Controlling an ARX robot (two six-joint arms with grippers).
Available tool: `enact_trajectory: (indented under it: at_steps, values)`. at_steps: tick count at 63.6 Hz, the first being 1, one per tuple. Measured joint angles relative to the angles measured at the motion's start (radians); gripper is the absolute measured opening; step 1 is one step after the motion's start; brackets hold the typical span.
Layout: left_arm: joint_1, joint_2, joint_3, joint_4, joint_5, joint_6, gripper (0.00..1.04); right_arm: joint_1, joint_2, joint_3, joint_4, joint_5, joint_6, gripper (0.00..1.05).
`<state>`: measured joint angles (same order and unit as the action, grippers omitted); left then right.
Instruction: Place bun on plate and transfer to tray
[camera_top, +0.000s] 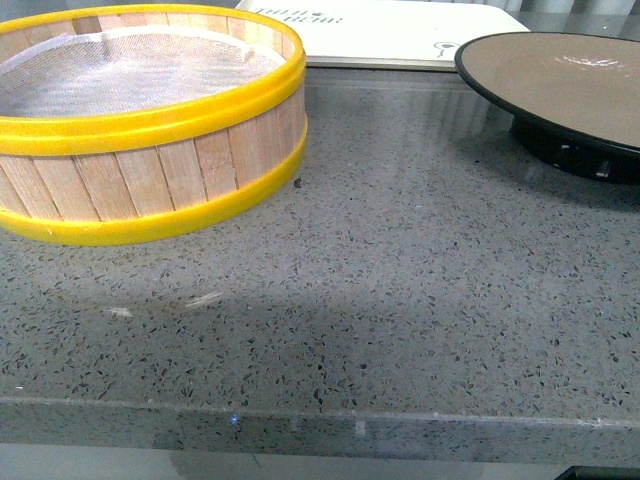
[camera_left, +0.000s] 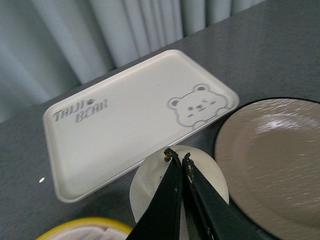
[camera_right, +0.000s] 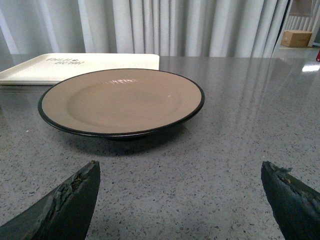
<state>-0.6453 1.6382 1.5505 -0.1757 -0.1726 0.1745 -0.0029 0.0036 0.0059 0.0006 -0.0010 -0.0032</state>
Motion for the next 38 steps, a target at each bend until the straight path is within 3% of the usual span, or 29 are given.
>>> enact_trajectory:
  at_steps: [20, 38]
  values:
    - [-0.154, 0.187, 0.183, 0.001, -0.004, 0.012, 0.04, 0.0, 0.0, 0.0, 0.0, 0.0, 0.0, 0.96]
    - [-0.193, 0.354, 0.31, 0.003, 0.011, 0.001, 0.04, 0.0, 0.0, 0.0, 0.0, 0.0, 0.0, 0.96]
